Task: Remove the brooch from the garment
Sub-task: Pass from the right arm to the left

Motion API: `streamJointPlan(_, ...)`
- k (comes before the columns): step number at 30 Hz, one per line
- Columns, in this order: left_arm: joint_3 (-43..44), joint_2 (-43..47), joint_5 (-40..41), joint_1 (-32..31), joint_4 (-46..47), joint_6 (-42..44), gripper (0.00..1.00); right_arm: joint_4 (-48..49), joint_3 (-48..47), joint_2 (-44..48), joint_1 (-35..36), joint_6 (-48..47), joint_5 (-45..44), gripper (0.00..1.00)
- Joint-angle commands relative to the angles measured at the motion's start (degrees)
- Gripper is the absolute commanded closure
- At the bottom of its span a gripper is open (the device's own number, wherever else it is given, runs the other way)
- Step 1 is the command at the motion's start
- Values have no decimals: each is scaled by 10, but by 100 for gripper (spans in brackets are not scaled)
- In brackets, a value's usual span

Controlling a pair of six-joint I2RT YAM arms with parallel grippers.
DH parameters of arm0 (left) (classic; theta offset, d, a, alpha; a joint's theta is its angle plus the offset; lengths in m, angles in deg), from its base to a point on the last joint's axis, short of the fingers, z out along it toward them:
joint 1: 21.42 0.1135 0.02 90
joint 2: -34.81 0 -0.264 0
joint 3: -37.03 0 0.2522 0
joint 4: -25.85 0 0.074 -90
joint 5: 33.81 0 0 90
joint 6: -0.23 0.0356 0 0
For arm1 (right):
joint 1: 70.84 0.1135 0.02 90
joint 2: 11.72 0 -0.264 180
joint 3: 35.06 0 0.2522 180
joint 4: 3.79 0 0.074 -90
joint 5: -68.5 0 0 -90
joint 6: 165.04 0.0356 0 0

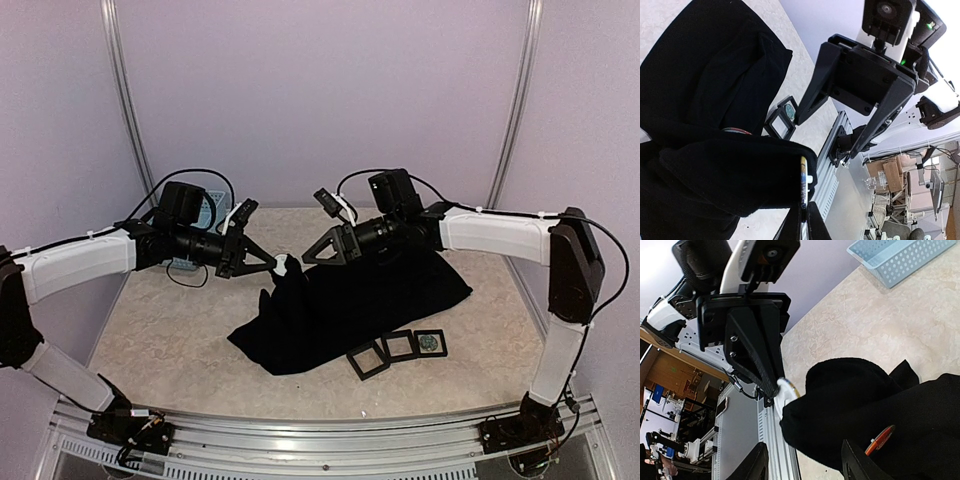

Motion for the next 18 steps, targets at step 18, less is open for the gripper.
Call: streamJointPlan(18,-21,33,-18,10,56,-18,100,183,52,-9,35,126,-9,46)
